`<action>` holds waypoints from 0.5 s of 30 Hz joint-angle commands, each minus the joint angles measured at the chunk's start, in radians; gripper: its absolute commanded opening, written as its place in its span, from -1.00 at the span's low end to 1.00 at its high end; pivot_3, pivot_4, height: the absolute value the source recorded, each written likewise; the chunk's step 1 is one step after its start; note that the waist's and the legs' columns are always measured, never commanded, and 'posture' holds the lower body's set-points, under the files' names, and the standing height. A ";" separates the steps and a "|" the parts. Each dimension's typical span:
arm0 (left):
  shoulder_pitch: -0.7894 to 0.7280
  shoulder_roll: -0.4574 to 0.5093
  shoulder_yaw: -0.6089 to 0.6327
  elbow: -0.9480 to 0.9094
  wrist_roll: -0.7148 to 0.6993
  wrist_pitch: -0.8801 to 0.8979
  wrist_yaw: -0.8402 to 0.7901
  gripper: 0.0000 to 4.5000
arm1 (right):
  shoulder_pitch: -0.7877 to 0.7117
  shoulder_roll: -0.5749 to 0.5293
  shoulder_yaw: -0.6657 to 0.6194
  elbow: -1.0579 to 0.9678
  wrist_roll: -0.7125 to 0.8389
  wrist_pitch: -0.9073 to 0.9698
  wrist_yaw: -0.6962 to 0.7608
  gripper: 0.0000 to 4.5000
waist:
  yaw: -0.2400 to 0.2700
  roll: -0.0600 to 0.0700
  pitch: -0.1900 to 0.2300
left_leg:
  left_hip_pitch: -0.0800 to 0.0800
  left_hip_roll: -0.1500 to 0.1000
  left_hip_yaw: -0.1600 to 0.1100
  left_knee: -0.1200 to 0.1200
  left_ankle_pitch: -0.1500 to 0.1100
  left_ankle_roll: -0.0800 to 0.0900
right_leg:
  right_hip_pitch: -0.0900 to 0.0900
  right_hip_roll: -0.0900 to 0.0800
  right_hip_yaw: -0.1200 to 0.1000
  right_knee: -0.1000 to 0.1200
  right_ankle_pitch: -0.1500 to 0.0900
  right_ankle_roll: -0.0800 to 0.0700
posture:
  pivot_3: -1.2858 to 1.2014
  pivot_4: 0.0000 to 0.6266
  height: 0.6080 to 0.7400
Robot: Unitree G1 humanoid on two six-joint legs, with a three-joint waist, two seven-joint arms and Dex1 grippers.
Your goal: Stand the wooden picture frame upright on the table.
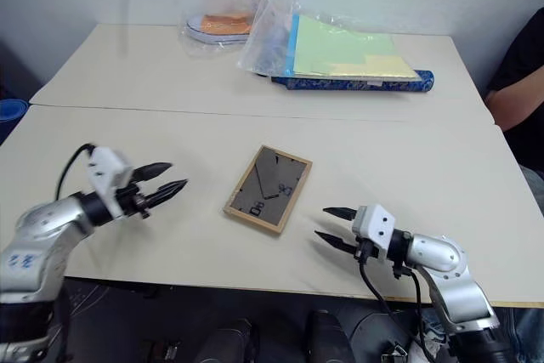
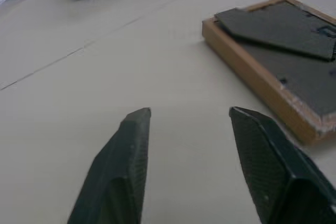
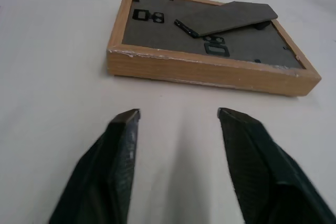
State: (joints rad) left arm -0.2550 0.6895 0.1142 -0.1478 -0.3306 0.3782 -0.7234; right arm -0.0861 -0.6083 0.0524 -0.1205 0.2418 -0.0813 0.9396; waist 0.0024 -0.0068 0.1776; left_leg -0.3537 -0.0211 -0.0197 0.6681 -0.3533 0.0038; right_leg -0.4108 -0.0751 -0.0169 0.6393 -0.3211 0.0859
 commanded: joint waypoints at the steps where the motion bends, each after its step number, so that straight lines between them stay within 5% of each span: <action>1: -0.089 -0.033 -0.122 0.090 0.107 -0.011 0.018 -0.43 | -0.054 0.022 0.035 0.043 -0.047 -0.004 -0.020 -0.58 | -0.007 0.000 0.000 | 0.000 0.000 0.001 0.000 0.000 0.000 | 0.000 0.000 0.000 0.000 0.000 0.000 | 0.03 -0.52 1.00; 4: -0.149 -0.084 -0.191 0.173 0.132 -0.041 -0.019 -0.85 | -0.122 0.059 0.075 0.104 -0.072 -0.009 -0.017 -1.00 | -0.011 0.000 0.000 | 0.000 0.001 0.002 0.001 0.000 0.000 | -0.001 0.001 0.000 0.001 0.000 0.001 | 0.03 -0.52 1.00; 15: -0.127 -0.157 -0.280 0.096 0.130 0.021 -0.080 -0.85 | -0.196 0.116 0.102 0.127 -0.097 0.064 -0.068 -1.00 | -0.003 0.000 0.000 | -0.003 0.000 0.000 0.009 0.000 0.000 | -0.001 0.000 -0.001 0.003 0.000 0.001 | 0.03 -0.52 1.00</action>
State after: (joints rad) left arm -0.3969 0.5440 -0.1425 0.0070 -0.1846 0.3985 -0.7779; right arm -0.2679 -0.5030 0.1486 0.0379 0.1408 -0.0165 0.8707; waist -0.0002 -0.0070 0.1777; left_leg -0.3564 -0.0207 -0.0199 0.6776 -0.3538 0.0042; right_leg -0.4123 -0.0752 -0.0179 0.6426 -0.3208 0.0864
